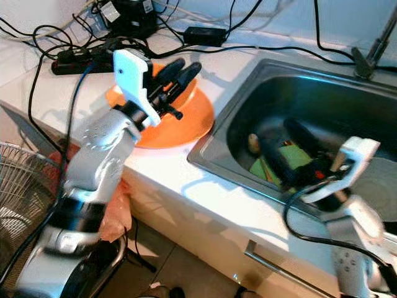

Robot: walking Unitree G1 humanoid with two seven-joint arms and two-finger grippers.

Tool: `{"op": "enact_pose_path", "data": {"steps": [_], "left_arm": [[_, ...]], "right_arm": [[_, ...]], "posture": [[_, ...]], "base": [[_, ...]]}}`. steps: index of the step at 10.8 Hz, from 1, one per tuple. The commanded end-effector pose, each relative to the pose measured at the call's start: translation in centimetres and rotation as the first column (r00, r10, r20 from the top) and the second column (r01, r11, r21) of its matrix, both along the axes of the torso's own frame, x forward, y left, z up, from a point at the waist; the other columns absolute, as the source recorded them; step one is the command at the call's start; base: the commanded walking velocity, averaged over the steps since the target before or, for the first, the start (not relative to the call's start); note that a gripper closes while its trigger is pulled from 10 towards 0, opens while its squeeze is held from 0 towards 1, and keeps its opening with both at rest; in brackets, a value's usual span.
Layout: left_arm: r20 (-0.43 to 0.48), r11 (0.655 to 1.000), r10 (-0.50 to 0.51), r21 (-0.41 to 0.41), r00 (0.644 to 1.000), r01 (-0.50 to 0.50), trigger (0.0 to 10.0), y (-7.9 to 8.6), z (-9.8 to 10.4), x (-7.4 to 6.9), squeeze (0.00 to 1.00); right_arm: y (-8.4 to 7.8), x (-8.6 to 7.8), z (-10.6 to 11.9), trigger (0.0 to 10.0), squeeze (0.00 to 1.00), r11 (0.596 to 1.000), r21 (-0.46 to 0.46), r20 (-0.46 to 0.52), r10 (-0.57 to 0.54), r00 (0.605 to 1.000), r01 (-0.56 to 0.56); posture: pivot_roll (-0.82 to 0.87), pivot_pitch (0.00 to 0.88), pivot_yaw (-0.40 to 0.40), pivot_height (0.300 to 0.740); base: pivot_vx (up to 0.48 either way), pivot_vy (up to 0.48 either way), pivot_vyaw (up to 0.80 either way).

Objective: Kitchen organization

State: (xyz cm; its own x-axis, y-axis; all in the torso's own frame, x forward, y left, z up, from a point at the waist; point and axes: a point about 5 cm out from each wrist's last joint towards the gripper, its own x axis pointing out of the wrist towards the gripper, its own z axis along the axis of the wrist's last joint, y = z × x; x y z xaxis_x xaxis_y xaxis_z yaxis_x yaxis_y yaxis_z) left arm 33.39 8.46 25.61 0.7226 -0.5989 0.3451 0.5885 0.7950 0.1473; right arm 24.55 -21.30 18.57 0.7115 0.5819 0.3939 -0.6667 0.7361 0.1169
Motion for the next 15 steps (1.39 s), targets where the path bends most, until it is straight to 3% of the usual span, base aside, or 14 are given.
{"op": "enact_pose_path", "data": {"steps": [1, 3, 7, 8, 9, 12, 15], "left_arm": [[-0.016, 1.000, 0.010, 0.020, 1.000, -0.010, 10.0, 0.4, -0.3, -0.5, 1.00], [-0.042, 0.999, 0.031, 0.045, 0.999, -0.029, 10.0, 0.5, -0.7, -1.4, 1.00], [-0.077, 0.990, 0.136, 0.039, 0.988, -0.134, 10.0, 2.2, -0.6, -1.1, 1.00], [-0.083, 0.978, 0.208, 0.009, 0.975, -0.208, 10.0, 3.4, -0.4, -0.6, 1.00], [-0.108, 0.951, 0.294, -0.072, 0.950, -0.302, 10.0, 5.2, 0.1, -0.1, 1.00], [-0.095, 0.911, 0.409, -0.022, 0.908, -0.413, 10.0, 9.0, 0.7, 0.8, 1.00], [-0.148, 0.877, 0.471, -0.022, 0.869, -0.479, 10.0, 11.4, 0.1, 1.6, 1.00]], "right_arm": [[0.4, 0.2, -1.3, 10.0, 0.00, 1.000, 0.019, -0.046, 0.018, 0.999, -0.017], [0.5, 0.2, -1.4, 10.0, 0.00, 0.999, 0.019, -0.049, 0.028, 0.998, -0.027], [0.7, 0.5, -1.4, 10.0, 0.00, 0.999, 0.016, -0.053, 0.040, 0.998, -0.039], [0.7, 0.6, -1.5, 10.0, 0.00, 0.999, 0.015, -0.055, 0.042, 0.998, -0.041], [0.7, 0.6, -1.5, 10.0, 0.00, 0.999, 0.013, -0.057, 0.044, 0.997, -0.044], [0.9, 0.9, -1.4, 10.0, 0.00, 0.999, 0.012, -0.056, 0.054, 0.997, -0.053], [1.0, 0.9, -1.4, 10.0, 0.00, 0.998, 0.011, -0.056, 0.060, 0.997, -0.059]], "posture": [[0.01, 0.098, 0.121, 0.740], [0.02, 0.096, 0.120, 0.740], [0.03, 0.110, 0.111, 0.740], [0.03, 0.115, 0.105, 0.740], [0.04, 0.118, 0.101, 0.740], [0.05, 0.123, 0.096, 0.740], [0.05, 0.124, 0.096, 0.740]], "base": [[0.000, 0.000, 0.00], [0.000, 0.000, 0.00], [0.000, 0.000, 0.00], [0.000, 0.000, 0.00], [0.000, 0.000, 0.00], [0.000, 0.000, 0.00], [0.000, 0.000, 0.00]]}}
